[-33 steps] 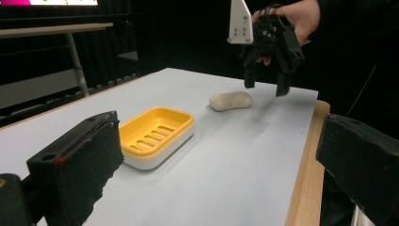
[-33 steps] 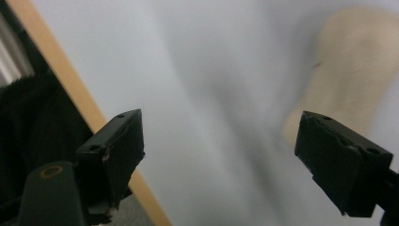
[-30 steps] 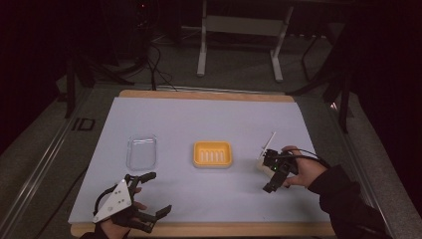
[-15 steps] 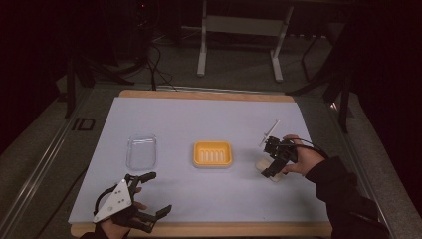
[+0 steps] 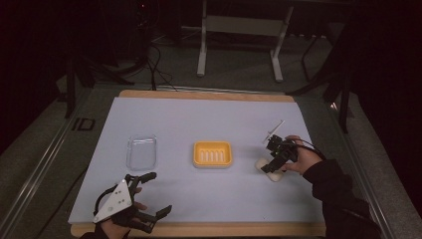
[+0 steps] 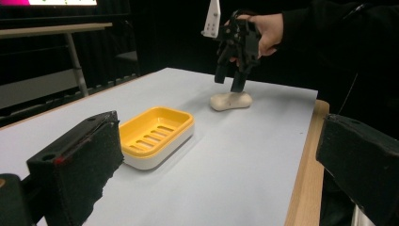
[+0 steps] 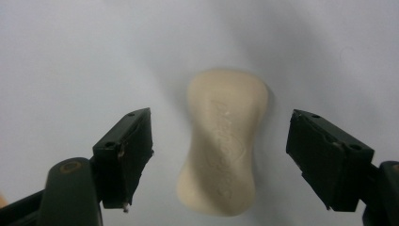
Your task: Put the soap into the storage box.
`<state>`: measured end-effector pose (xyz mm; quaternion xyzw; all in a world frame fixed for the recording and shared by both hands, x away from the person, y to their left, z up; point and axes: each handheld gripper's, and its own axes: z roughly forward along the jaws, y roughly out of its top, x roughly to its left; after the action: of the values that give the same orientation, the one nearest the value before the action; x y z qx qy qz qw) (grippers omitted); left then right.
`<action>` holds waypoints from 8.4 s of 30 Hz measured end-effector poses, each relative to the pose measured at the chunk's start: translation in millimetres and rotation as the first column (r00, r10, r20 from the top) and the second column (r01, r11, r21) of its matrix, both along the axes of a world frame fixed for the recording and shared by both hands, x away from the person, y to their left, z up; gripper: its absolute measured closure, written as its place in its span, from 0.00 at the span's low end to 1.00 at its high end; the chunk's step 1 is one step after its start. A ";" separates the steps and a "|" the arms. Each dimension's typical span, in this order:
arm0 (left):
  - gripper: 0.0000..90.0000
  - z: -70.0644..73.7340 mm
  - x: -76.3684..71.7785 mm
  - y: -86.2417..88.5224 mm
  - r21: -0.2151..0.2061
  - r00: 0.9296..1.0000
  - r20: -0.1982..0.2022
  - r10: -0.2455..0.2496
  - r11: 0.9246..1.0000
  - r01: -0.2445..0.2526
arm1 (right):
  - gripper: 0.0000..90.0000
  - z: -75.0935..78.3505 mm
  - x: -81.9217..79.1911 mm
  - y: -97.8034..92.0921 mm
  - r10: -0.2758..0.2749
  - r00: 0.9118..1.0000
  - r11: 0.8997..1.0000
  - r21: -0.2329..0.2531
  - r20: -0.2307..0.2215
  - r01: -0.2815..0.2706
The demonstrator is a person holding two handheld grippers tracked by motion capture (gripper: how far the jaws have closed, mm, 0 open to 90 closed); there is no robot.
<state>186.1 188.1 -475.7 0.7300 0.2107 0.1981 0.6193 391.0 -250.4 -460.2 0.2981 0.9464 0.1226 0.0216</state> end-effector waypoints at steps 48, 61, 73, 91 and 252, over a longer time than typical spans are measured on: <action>0.01 -0.5 0.3 -0.5 0.006 1.000 -0.004 -0.002 1.000 0.002 | 0.56 -22.5 6.7 8.9 0.081 0.995 0.983 -0.158 -0.055 -0.089; 0.01 -0.6 0.2 -0.7 0.007 1.000 -0.005 -0.002 1.000 0.002 | 0.56 -7.6 4.0 11.4 0.132 0.991 0.975 -0.175 -0.022 -0.134; 0.01 -0.9 0.5 -1.2 0.010 1.000 -0.006 -0.004 1.000 0.004 | 0.56 15.8 -4.5 21.1 0.254 0.966 0.959 -0.137 0.037 -0.247; 0.01 -1.6 1.1 -2.4 0.017 1.000 -0.006 -0.004 1.000 0.004 | 0.56 43.5 -5.9 44.9 0.351 0.931 0.935 -0.084 0.101 -0.344; 0.01 -3.9 -0.4 -7.8 0.069 0.998 -0.028 -0.060 0.996 0.061 | 0.31 20.9 18.5 111.0 0.094 0.967 0.990 0.082 0.236 -0.117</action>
<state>185.7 180.3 -479.6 0.7599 0.1895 0.1770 0.5961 409.5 -139.4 -439.3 0.2316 0.9450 0.2025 0.1109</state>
